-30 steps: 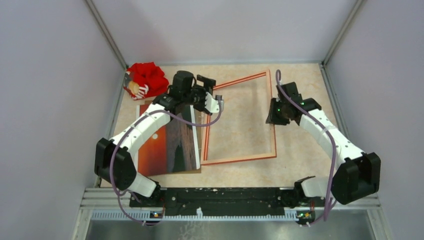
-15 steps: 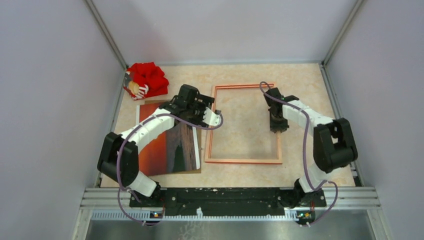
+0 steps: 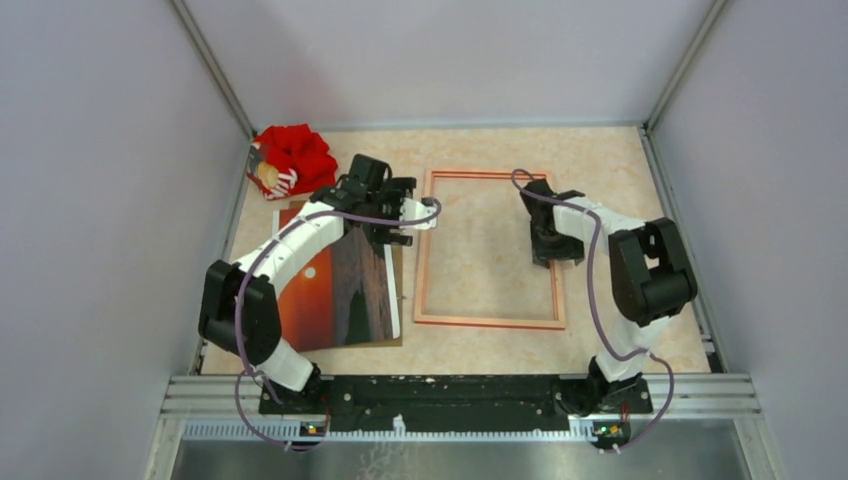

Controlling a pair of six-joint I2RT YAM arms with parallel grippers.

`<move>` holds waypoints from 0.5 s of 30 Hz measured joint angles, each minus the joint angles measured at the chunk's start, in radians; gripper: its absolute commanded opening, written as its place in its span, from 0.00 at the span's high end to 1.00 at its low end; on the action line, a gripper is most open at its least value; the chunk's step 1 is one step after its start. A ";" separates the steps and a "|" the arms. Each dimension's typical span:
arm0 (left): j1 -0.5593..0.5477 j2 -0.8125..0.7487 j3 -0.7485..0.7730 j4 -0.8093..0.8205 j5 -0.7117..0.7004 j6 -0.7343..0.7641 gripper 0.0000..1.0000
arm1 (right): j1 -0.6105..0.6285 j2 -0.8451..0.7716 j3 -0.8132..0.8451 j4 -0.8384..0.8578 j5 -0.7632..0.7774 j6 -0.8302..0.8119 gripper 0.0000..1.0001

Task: Put the photo into the frame

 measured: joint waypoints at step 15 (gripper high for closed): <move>0.221 -0.017 0.125 -0.153 0.181 -0.283 0.01 | 0.138 -0.110 0.036 0.110 -0.013 0.092 0.26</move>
